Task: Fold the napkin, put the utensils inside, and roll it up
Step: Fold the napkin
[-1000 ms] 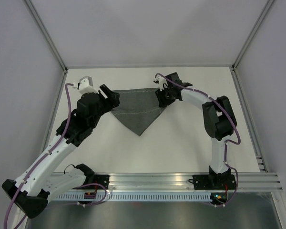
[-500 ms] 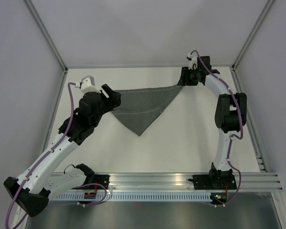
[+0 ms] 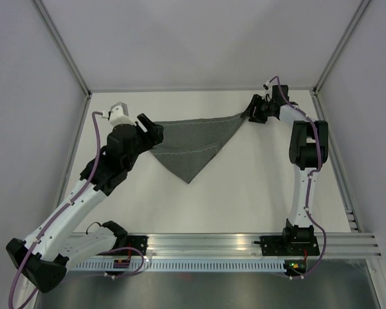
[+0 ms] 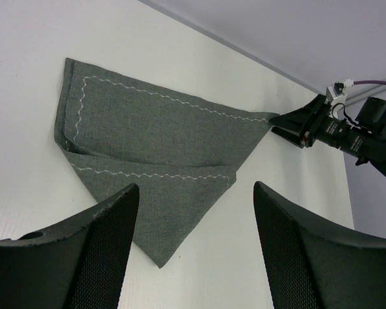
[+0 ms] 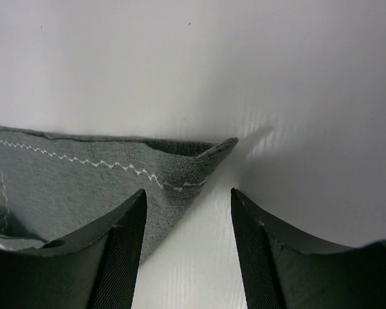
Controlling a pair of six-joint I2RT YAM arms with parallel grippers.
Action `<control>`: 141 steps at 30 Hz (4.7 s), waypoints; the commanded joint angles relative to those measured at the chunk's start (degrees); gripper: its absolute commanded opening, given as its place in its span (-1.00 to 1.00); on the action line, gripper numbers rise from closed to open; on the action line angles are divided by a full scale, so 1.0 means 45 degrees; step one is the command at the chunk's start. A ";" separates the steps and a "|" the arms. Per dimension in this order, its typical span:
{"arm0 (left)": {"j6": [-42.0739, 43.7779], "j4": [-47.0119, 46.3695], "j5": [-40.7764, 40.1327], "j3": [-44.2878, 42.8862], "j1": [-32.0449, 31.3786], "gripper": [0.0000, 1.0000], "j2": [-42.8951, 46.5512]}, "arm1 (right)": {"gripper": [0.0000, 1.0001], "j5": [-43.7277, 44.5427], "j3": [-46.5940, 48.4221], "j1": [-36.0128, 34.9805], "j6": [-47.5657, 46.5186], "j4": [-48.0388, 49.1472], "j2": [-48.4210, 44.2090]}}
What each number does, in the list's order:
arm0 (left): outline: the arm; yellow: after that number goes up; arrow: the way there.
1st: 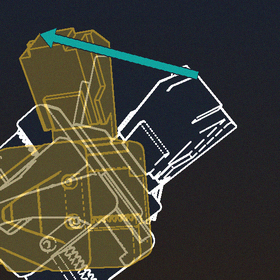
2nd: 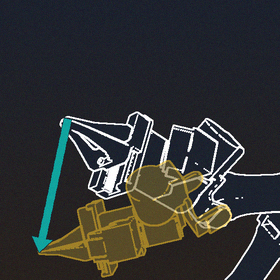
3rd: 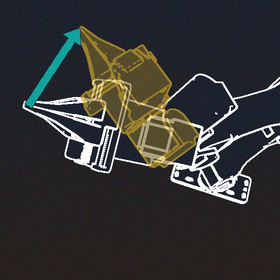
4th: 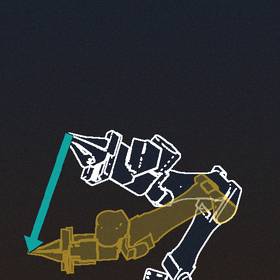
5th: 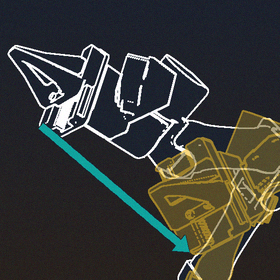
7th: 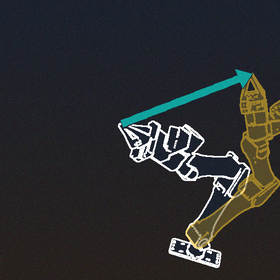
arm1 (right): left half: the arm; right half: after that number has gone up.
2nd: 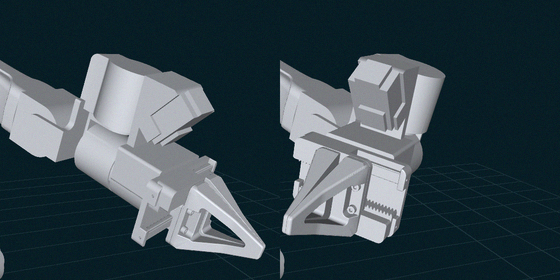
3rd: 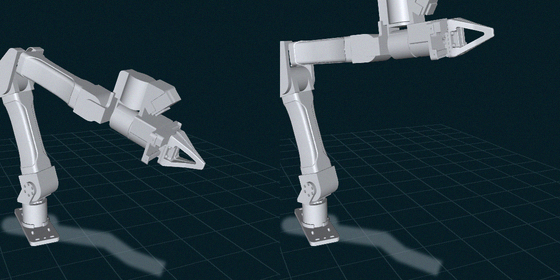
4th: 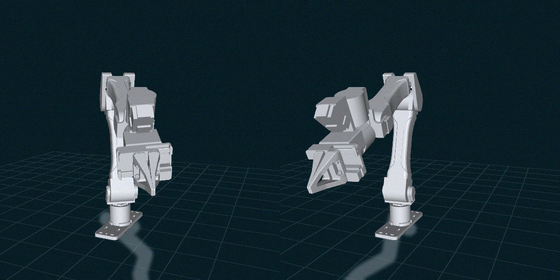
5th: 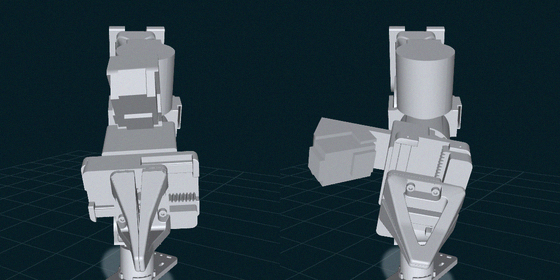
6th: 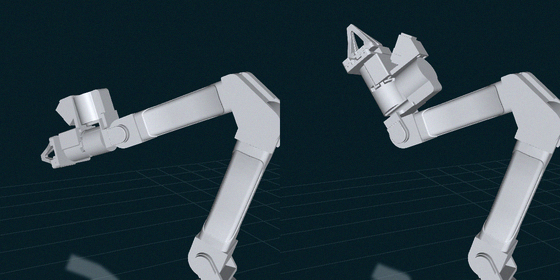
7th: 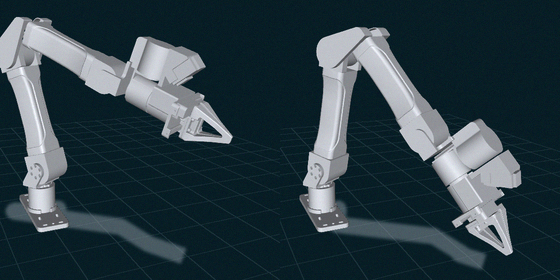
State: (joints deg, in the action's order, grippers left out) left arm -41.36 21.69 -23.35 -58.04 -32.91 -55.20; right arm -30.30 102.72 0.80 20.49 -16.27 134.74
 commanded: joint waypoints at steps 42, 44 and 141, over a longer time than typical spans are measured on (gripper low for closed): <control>0.0188 -0.0524 0.0541 0.0261 0.0281 0.53 0.0157 | -0.64 -0.0336 -0.0227 -0.0704 -0.0333 0.1819 -0.2205; 0.0207 -0.0543 0.0542 0.0242 0.0281 0.53 0.0235 | -0.65 -0.0355 -0.0637 -0.1015 -0.0820 0.1858 -0.2847; 0.2645 -0.2435 0.2613 0.0749 -0.0401 0.66 -0.1208 | 0.40 0.2165 -0.3724 -0.5045 -0.5355 -0.1911 -0.6914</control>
State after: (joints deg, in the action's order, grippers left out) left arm -35.97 15.51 -14.39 -56.27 -32.69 -58.11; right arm -19.49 84.77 -28.49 -7.81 -22.26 106.37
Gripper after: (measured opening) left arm 0.827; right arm 0.705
